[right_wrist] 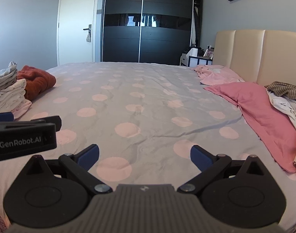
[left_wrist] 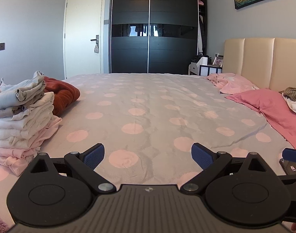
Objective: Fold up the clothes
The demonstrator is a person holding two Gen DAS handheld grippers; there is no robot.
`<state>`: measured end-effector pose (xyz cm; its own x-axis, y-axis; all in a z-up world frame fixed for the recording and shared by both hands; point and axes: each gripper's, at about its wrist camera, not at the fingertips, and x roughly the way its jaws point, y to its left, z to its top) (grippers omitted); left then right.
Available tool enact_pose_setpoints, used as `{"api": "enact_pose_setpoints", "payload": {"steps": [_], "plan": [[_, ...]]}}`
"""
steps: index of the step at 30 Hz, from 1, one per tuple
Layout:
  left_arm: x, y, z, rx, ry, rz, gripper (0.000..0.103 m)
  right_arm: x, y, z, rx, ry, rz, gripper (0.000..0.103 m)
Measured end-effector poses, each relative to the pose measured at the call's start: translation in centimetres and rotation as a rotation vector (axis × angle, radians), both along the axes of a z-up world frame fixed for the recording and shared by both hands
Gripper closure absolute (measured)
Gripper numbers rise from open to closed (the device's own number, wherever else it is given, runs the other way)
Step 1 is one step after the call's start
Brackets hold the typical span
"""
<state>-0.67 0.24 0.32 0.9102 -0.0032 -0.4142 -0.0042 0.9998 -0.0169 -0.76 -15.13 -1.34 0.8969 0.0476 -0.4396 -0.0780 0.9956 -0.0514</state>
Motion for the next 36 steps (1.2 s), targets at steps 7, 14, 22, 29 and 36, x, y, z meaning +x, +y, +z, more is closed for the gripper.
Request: {"api": "enact_pose_setpoints", "payload": {"steps": [7, 14, 22, 29, 36], "plan": [[-0.04, -0.04, -0.03, -0.007, 0.002, -0.012, 0.005, 0.02, -0.09, 0.09, 0.012, 0.004, 0.018, 0.002], [-0.06, -0.23, -0.08, -0.004, 0.005, -0.027, 0.005, -0.13, 0.14, 0.0, 0.0, -0.002, 0.012, 0.002], [-0.06, -0.42, -0.02, 0.004, 0.013, -0.028, 0.005, -0.1, 0.2, 0.15, -0.006, 0.012, 0.016, 0.002], [-0.07, -0.4, 0.03, 0.005, 0.017, -0.028, 0.005, -0.17, 0.15, 0.32, -0.009, 0.014, 0.018, 0.002], [-0.07, -0.24, -0.08, 0.007, 0.02, -0.029, 0.005, -0.23, 0.16, 0.21, -0.01, 0.016, 0.024, 0.002]]}}
